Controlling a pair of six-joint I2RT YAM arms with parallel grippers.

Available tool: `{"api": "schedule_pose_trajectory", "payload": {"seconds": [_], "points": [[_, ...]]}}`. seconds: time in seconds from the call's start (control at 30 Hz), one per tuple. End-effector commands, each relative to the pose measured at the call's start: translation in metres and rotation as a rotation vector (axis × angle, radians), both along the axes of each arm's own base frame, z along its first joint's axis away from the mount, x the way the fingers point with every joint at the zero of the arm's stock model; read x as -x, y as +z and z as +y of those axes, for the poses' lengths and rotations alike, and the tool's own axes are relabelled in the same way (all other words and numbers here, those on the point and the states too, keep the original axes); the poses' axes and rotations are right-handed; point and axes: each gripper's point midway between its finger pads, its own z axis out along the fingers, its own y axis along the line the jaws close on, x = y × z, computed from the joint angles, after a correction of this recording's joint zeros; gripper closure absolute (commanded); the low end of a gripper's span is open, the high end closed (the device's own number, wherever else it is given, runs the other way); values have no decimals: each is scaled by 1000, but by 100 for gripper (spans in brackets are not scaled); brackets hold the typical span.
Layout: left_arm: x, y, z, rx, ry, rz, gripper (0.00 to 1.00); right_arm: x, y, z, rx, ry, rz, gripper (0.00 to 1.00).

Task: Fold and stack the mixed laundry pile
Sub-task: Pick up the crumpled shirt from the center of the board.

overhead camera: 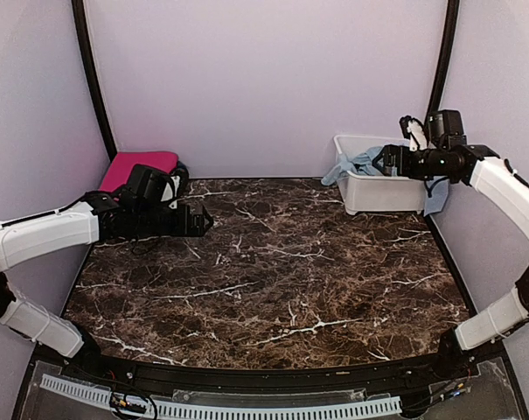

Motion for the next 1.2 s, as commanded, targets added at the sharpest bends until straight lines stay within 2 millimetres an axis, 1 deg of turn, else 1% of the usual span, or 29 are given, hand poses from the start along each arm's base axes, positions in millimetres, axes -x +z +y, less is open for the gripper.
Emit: {"api": "schedule_pose_trajectory", "payload": {"seconds": [0.0,0.07,0.17,0.27,0.33,0.37,0.4,0.43,0.47,0.57,0.6,0.67,0.7,0.77,0.97,1.1,1.17], "points": [[-8,36,1,47,33,-104,1,-50,44,-23,-10,-62,-101,1],[-10,40,1,41,34,-112,1,-73,47,-37,26,-102,-103,1],[-13,44,2,30,39,-119,1,-108,40,-58,76,-149,-77,1],[-14,45,2,24,39,-118,1,-138,27,-77,120,-186,-41,1],[-14,46,2,22,41,-117,1,-156,14,-89,148,-210,-12,1],[-15,48,2,21,44,-118,1,-165,13,-94,166,-225,-12,1],[-15,48,2,21,44,-117,1,-173,5,-98,193,-235,1,1],[-16,48,2,22,46,-116,1,-184,-12,-102,219,-242,28,1],[-16,49,1,25,47,-116,1,-189,-14,-106,239,-254,31,1],[-15,47,1,32,49,-107,1,-208,-41,-119,317,-296,68,1],[-15,47,1,33,49,-106,1,-215,-57,-124,343,-311,93,1],[-13,42,2,31,52,-96,1,-223,-72,-152,379,-376,124,1],[-13,41,2,31,54,-94,1,-226,-79,-159,405,-390,134,1],[-13,38,3,27,57,-88,1,-231,-90,-170,453,-414,149,1],[-13,28,-1,26,48,-62,1,-243,-108,-198,570,-475,142,2],[-16,23,0,10,56,-52,1,-248,-128,-215,585,-500,160,1],[-18,23,2,-5,69,-49,1,-253,-137,-219,596,-509,158,1]]}}
